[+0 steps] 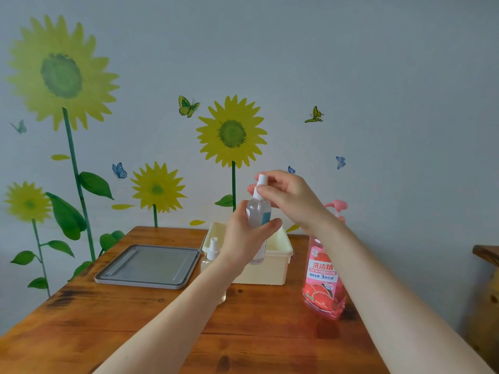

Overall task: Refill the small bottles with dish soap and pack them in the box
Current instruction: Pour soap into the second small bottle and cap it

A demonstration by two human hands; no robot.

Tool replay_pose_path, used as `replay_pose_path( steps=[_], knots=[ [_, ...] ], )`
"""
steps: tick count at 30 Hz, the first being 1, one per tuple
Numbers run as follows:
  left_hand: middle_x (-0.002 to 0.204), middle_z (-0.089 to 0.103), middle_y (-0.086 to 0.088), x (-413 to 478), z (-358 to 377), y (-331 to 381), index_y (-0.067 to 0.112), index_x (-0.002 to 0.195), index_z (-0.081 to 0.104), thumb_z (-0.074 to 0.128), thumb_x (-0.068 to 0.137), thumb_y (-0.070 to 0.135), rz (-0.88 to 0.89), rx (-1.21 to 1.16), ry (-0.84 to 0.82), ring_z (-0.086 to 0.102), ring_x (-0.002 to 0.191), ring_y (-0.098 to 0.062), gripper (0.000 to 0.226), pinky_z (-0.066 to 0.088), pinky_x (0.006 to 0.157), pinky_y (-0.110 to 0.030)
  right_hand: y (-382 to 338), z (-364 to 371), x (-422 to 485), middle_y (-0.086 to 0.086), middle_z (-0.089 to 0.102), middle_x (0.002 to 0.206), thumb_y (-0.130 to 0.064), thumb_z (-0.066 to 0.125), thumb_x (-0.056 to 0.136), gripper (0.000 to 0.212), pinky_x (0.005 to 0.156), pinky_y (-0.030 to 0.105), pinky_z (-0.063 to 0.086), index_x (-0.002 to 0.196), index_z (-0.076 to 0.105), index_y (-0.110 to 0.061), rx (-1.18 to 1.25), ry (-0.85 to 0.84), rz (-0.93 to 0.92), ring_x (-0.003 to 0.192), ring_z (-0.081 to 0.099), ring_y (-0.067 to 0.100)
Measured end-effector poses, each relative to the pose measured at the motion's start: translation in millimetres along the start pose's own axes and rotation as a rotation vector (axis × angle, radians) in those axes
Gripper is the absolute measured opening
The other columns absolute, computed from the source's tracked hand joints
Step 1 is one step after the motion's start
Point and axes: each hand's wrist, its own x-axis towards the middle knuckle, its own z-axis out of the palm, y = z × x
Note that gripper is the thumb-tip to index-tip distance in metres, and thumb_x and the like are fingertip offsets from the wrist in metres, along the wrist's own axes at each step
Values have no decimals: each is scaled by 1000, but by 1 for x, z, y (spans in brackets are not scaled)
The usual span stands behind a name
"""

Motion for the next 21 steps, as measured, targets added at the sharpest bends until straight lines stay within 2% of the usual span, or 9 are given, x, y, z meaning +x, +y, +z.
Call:
replay_pose_path(
  steps=[2,5,7,10,12,14,16,19,21],
  knots=[
    [103,63,-10,-1,1,-1,16,119,48,71,76,27,11,15,-3,62,92,-24,51,53,77,-32,0,0,0,-3,65,86,-18,64,85,14,69,8,48,98,60,-16,-51,15,-12,80,61,7],
    [102,63,-9,-3,2,-3,18,120,47,72,76,29,19,40,-1,63,91,-23,51,51,73,-26,-2,2,1,-6,49,71,-33,70,79,29,54,6,39,91,55,-12,-236,40,3,64,48,4],
    [102,62,-11,-3,1,-3,17,118,47,72,76,29,7,25,-1,62,92,-25,51,51,74,-29,-3,-1,0,-7,56,77,-36,66,81,29,63,6,43,98,56,-15,-155,18,37,72,55,4],
    [103,61,-13,-2,0,-1,16,119,47,71,76,29,-1,15,3,61,93,-27,51,52,78,-35,-4,-7,-2,-1,69,99,-20,62,87,17,81,22,52,104,60,-20,50,-61,66,89,65,7],
    [103,62,-11,-2,-1,-1,16,119,47,71,76,30,4,31,5,61,93,-25,51,53,78,-34,-5,-6,-3,3,68,93,-15,65,84,17,77,16,52,101,61,-16,-11,-46,45,82,63,8],
    [103,62,-9,-2,0,-3,17,120,47,71,76,30,14,48,3,62,92,-23,52,52,74,-29,-7,-4,-2,0,59,82,-22,71,79,29,67,11,47,102,59,-9,-130,7,53,74,57,7],
    [102,62,-8,-4,0,-3,18,120,47,71,76,31,15,51,5,62,92,-23,52,51,72,-26,-5,-5,-2,-1,59,83,-32,71,78,38,73,15,48,106,58,-9,-132,3,98,77,58,9],
    [104,61,-9,-3,0,-2,17,120,47,72,76,31,14,47,9,61,94,-24,52,52,76,-30,-6,-8,-6,8,70,99,-23,66,83,20,84,26,53,101,63,-15,46,-88,110,90,67,18],
    [104,62,-9,-4,-1,-1,17,120,47,71,76,30,18,49,1,61,93,-23,52,52,74,-29,-7,-6,-7,4,71,90,-15,68,81,11,74,14,53,92,65,-14,50,-69,59,80,67,12]
  ],
)
